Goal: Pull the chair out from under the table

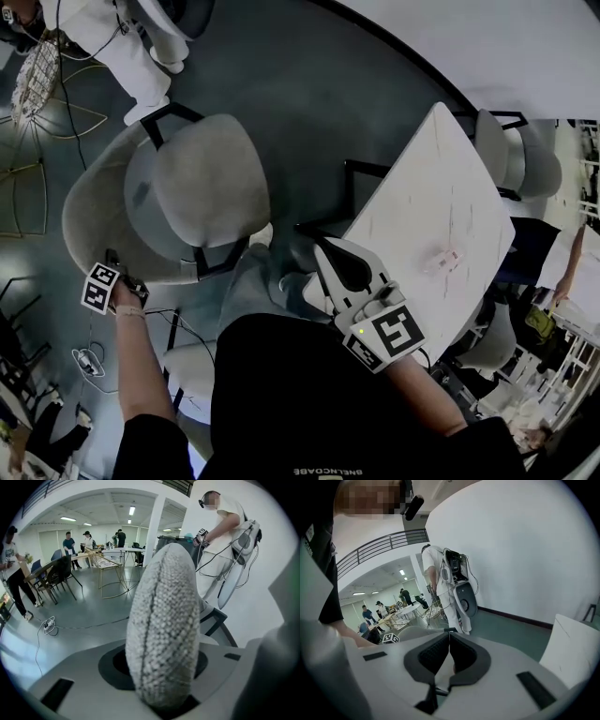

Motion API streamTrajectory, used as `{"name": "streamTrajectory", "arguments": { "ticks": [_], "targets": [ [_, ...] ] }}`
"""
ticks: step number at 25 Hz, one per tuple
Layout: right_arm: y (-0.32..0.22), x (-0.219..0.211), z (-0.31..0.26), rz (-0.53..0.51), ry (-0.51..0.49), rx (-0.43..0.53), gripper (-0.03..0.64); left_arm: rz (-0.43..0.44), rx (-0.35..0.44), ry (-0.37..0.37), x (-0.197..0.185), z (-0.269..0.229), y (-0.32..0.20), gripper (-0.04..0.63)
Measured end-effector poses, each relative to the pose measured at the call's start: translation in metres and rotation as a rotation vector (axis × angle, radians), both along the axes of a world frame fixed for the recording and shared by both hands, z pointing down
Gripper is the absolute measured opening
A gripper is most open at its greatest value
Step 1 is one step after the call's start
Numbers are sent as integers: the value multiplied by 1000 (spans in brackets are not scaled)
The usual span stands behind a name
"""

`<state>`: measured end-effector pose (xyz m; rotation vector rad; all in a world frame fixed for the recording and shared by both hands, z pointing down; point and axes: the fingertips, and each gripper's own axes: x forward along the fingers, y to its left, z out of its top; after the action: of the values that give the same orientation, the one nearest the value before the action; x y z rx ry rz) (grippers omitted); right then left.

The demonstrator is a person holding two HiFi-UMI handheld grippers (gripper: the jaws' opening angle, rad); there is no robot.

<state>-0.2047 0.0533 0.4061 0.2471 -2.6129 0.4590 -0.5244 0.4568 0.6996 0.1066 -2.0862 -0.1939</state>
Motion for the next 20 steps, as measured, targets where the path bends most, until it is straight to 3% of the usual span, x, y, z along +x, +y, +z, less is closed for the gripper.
{"name": "streamTrajectory", "arguments": {
  "ticks": [6,13,17,20],
  "targets": [
    [-4,1,4,-3,0,-3,15,-47,-10,1,2,2,20,170],
    [-7,8,6,14,0,-8,14,-29,-6,3,3,2,17,176],
    [-7,10,6,19,-5,-8,15,13,-60,6,5,-1,17,207],
    [-5,13,4,27,-11,-7,15,67,-123,-42,4,-11,17,215]
  ]
}}
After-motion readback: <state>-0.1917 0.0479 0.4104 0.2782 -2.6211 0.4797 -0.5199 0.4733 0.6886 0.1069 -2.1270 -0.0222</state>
